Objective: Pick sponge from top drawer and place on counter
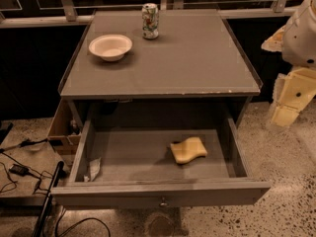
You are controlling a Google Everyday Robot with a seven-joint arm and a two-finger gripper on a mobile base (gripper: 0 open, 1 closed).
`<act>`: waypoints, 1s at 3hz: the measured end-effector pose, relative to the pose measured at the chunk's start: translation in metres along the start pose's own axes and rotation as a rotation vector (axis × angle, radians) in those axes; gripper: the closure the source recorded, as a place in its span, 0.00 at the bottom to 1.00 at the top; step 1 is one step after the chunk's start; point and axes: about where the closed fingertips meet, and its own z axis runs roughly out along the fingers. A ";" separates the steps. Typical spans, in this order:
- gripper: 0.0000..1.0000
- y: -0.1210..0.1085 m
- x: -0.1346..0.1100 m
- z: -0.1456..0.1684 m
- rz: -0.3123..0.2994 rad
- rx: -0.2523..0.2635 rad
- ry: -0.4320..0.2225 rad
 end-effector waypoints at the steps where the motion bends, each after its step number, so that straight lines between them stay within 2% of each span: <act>1: 0.00 0.000 0.000 0.000 0.000 0.000 0.000; 2: 0.15 0.000 0.000 0.000 0.000 0.000 0.000; 3: 0.39 -0.001 0.000 -0.001 0.003 0.009 -0.004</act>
Offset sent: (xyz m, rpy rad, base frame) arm 0.0000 0.0000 0.0000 0.0000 0.0000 0.0000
